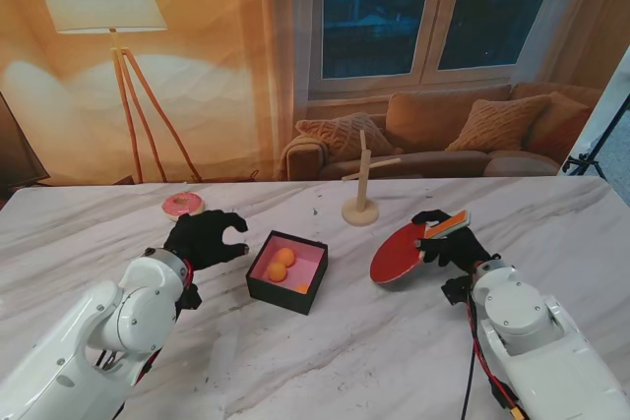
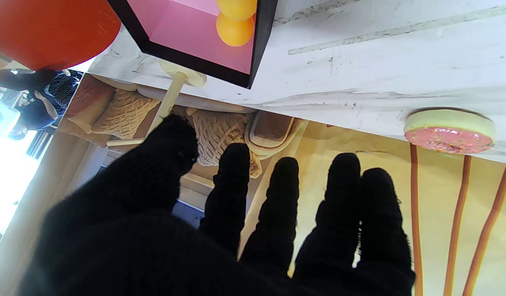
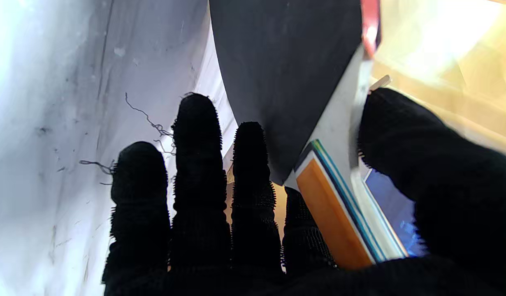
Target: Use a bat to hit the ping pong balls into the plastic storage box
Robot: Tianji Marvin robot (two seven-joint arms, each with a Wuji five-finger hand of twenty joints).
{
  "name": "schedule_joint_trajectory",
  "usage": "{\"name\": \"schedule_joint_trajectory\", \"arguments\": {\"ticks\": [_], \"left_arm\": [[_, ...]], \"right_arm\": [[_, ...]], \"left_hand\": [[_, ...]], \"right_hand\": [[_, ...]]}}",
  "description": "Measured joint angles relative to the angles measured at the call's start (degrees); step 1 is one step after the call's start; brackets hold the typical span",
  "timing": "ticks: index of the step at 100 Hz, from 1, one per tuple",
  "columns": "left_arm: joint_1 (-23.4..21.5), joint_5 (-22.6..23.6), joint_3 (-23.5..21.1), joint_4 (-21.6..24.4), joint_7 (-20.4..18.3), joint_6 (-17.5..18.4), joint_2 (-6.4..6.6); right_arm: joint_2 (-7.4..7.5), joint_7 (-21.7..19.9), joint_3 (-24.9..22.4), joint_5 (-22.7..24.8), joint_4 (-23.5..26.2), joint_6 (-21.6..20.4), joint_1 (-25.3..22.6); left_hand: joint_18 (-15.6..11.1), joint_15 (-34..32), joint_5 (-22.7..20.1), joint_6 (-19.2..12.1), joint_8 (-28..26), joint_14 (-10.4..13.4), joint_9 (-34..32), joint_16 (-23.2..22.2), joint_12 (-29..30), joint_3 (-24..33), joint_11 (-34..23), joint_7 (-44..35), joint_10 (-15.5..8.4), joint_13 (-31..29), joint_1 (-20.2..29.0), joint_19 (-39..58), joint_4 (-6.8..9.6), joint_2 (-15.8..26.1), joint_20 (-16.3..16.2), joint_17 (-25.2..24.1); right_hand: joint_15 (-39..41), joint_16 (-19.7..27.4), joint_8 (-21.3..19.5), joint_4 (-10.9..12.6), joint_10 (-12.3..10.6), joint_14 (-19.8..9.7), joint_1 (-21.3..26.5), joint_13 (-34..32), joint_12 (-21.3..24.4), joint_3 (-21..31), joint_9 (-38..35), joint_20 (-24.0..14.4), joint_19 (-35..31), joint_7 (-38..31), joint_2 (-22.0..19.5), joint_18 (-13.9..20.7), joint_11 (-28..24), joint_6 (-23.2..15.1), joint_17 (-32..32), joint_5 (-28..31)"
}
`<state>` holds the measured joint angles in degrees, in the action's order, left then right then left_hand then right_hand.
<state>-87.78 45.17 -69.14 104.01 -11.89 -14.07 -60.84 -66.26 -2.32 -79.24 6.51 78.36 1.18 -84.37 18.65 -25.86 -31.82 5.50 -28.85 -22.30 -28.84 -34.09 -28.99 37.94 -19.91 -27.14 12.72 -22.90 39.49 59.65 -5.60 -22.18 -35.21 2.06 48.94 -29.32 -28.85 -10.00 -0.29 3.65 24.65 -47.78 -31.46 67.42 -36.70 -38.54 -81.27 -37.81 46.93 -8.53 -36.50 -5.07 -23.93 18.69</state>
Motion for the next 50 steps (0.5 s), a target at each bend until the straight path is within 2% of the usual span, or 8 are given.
{"name": "schedule_joint_trajectory", "arguments": {"ticks": [7, 37, 44, 50], "left_arm": [[-0.16, 0.17, -0.01, 0.03, 0.00, -0.30, 0.00], [-0.72, 0.46, -0.04, 0.41, -0.04, -1.47, -0.01], [-0.88, 0.54, -0.13, 0.49, 0.03, -1.65, -0.02], [-1.03, 0.60, -0.20, 0.55, 0.09, -1.76, -0.03]], "right_arm": [[-0.06, 0.14, -0.60, 0.37, -0.07, -0.24, -0.04], [-0.05, 1.77, -2.55, 1.94, -0.01, -0.84, -0.45], [-0.15, 2.97, -2.88, 1.99, 0.00, -0.74, -0.53], [-0.36, 4.27, -3.23, 2.08, 0.02, -0.29, -0.57]], "left_hand": [[0.00, 0.00, 0.00, 0.00, 0.00, 0.00, 0.00, 0.00, 0.00, 0.00, 0.00, 0.00, 0.00, 0.00, 0.00, 0.00, 0.00, 0.00, -0.01, 0.00], [0.00, -0.08, 0.00, 0.00, 0.00, 0.00, -0.01, -0.07, 0.00, 0.00, 0.00, 0.00, 0.00, 0.00, 0.00, 0.00, 0.00, 0.00, -0.06, 0.00], [0.00, -0.10, -0.01, 0.00, -0.01, 0.00, -0.02, -0.08, 0.00, 0.00, 0.00, 0.00, 0.00, 0.00, 0.00, 0.00, 0.00, 0.00, -0.07, 0.00], [0.00, -0.36, -0.01, 0.00, -0.01, 0.00, -0.02, -0.08, 0.00, 0.00, 0.00, 0.00, 0.52, 0.00, 0.00, 0.00, 0.00, 0.00, -0.08, 0.00]], "right_hand": [[-0.16, 0.00, 0.45, 0.22, -0.22, 0.00, -0.67, 0.00, 0.29, 0.02, 1.20, -0.19, 0.14, 1.44, 0.65, -0.09, 0.03, -0.11, 0.21, -2.04], [-0.75, -0.58, 0.66, 0.23, -0.12, 0.00, -0.67, 0.00, 0.30, 0.02, 1.20, -0.91, 0.65, 1.36, 0.65, -0.58, 0.03, -0.69, 0.59, -2.72], [-0.75, -0.70, 0.66, 0.23, 0.83, 0.00, -0.67, 0.00, 0.30, 0.02, 1.15, -1.26, 0.65, 1.36, 0.65, -0.62, -0.20, -0.49, 0.59, -2.66], [-0.74, -0.86, 0.66, 0.29, 2.39, 0.01, -1.52, -0.05, 0.30, 0.02, 0.88, -1.51, 0.63, 1.36, 0.65, -0.71, -0.63, 1.14, -0.75, -2.61]]}}
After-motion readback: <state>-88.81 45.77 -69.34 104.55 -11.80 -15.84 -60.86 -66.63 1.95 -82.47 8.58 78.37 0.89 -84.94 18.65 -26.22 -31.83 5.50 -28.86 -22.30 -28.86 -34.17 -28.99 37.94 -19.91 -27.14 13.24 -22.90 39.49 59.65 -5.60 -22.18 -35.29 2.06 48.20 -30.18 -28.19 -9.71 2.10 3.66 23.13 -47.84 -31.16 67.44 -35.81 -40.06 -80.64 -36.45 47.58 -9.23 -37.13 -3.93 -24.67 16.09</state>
